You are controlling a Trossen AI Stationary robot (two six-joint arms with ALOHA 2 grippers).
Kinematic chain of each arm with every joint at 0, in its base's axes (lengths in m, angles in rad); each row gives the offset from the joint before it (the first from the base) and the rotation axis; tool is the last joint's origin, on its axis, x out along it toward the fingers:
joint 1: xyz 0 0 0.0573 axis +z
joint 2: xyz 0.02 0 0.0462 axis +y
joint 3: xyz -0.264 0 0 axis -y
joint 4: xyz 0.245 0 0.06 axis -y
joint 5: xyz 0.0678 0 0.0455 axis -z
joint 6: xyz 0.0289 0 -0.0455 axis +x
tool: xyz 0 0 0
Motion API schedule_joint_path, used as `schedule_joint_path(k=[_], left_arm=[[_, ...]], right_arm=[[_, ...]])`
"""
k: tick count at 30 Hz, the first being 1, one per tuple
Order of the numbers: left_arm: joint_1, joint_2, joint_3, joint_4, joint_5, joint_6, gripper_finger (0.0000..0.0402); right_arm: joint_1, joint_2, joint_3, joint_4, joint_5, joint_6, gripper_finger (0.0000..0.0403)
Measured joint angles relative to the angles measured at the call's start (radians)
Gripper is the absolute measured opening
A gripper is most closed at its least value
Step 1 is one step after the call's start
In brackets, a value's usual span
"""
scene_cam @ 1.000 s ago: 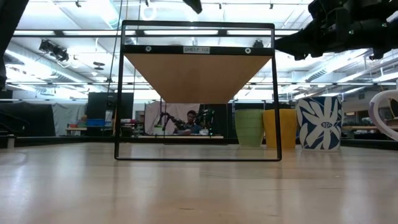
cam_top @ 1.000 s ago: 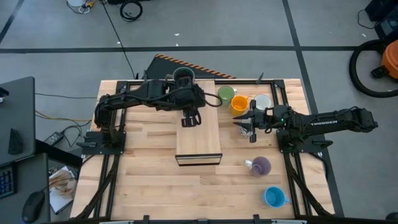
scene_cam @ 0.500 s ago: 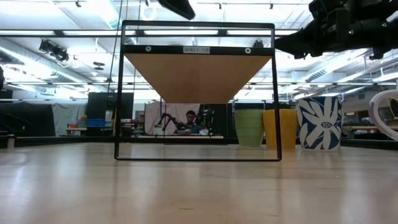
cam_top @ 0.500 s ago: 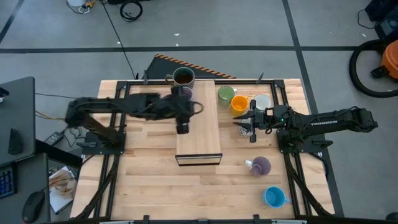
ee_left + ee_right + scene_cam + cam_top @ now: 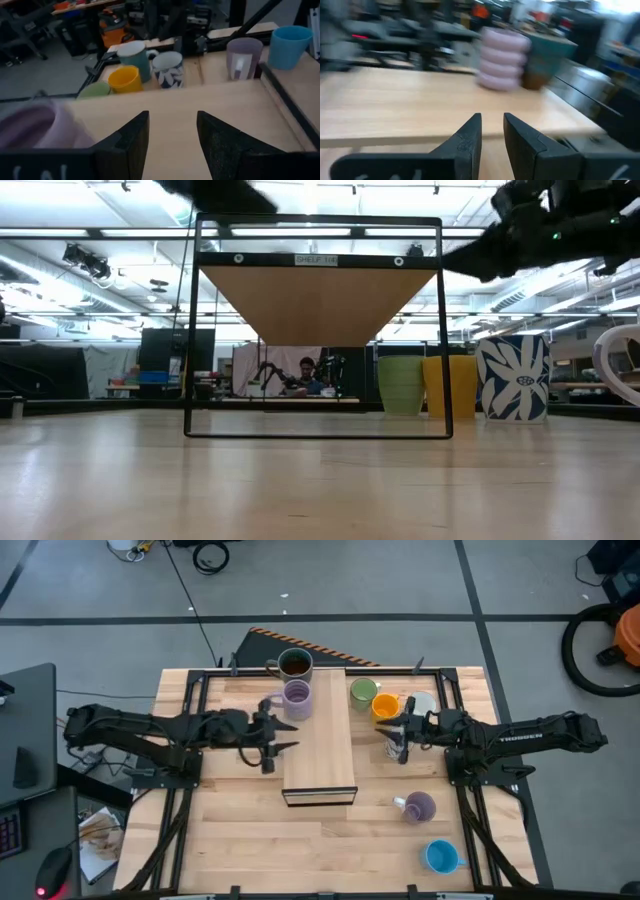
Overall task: Place coffee mugs
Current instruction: Put the light blue mug on the shelf
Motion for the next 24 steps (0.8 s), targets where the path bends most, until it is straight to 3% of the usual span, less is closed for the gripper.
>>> schedule_joint_path(k=[3, 9, 14, 24], left_arm=[[-0.002, -0.051, -0.1, 0.085, 0.027, -0.03, 0.0171], [-0.002, -0.146, -0.25, 0.228, 0.044, -0.042, 0.0171], [-0.003, -0.198, -0.363, 0.336, 0.045, -0.042, 0.0171], [0.0, -0.247, -0.562, 0.578, -0.057, -0.04, 0.0171]], right_arm=[[-0.01, 0.001, 0.018, -0.068, 0.06, 0.025, 0.0087], [-0.019, 0.083, 0.173, -0.267, 0.052, 0.059, 0.0087], [-0.043, 0.187, 0.284, -0.331, 0.052, 0.059, 0.0087], [-0.15, 0.373, 0.498, -0.609, 0.045, 0.107, 0.0087]])
